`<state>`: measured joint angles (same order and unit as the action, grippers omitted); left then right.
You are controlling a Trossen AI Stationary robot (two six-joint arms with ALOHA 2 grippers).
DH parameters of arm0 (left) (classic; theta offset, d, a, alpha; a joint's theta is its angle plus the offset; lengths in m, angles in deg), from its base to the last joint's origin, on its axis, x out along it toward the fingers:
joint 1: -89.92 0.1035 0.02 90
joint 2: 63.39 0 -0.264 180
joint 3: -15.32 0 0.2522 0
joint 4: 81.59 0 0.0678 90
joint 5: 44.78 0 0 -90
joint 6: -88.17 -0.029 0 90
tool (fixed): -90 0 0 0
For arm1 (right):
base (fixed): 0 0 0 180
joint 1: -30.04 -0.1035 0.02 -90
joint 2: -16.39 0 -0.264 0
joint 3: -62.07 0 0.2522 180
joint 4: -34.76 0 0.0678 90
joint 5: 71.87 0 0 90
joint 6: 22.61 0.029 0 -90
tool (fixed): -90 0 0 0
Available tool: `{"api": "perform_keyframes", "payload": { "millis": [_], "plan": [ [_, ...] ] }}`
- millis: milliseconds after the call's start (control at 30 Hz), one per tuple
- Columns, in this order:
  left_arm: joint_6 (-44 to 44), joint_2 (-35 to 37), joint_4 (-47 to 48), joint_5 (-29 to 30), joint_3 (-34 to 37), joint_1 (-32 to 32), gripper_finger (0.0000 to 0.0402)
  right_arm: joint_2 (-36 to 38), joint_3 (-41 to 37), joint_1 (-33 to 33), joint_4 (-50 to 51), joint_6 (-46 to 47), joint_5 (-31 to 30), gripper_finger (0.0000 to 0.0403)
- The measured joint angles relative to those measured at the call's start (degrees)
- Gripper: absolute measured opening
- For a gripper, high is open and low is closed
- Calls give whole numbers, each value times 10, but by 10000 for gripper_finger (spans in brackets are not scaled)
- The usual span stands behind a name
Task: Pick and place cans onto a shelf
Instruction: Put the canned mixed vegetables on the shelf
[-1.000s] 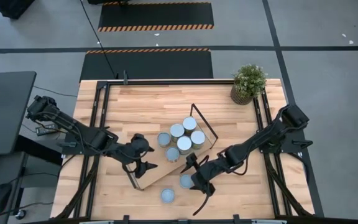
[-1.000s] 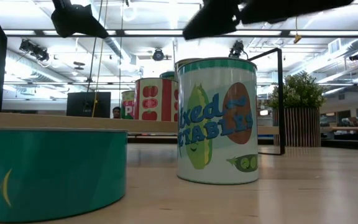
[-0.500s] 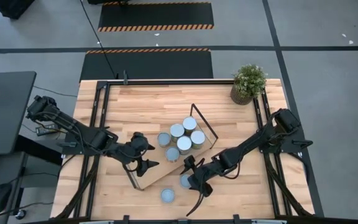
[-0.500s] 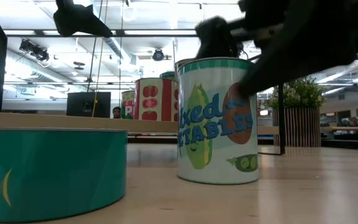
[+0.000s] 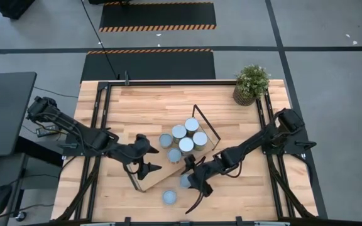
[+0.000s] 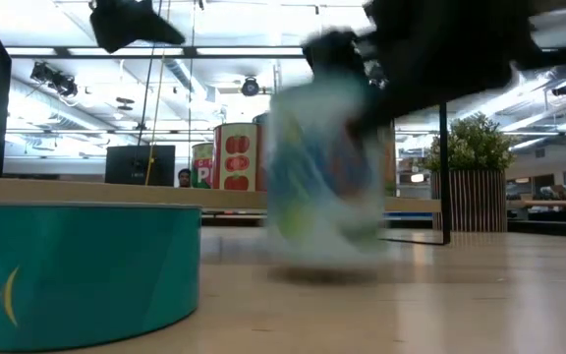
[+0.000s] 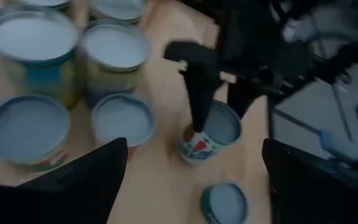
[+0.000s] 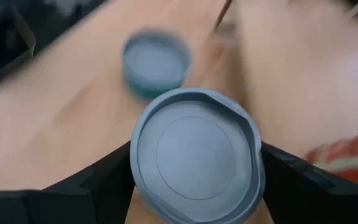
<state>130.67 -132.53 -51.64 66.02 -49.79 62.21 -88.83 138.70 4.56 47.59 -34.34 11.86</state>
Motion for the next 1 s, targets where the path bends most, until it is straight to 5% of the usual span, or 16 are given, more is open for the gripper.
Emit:
{"api": "perform_keyframes", "payload": {
  "millis": [200,533,1000],
  "plan": [
    [-96,21,-72,-28,0,3,377,18,64,9,-7,-19,-1,302],
    [-230,66,-102,47,0,12,377,-28,151,34,-3,-42,-41,302],
    [-244,89,-88,76,0,14,377,-159,319,95,153,-13,-43,301]
  ]
}}
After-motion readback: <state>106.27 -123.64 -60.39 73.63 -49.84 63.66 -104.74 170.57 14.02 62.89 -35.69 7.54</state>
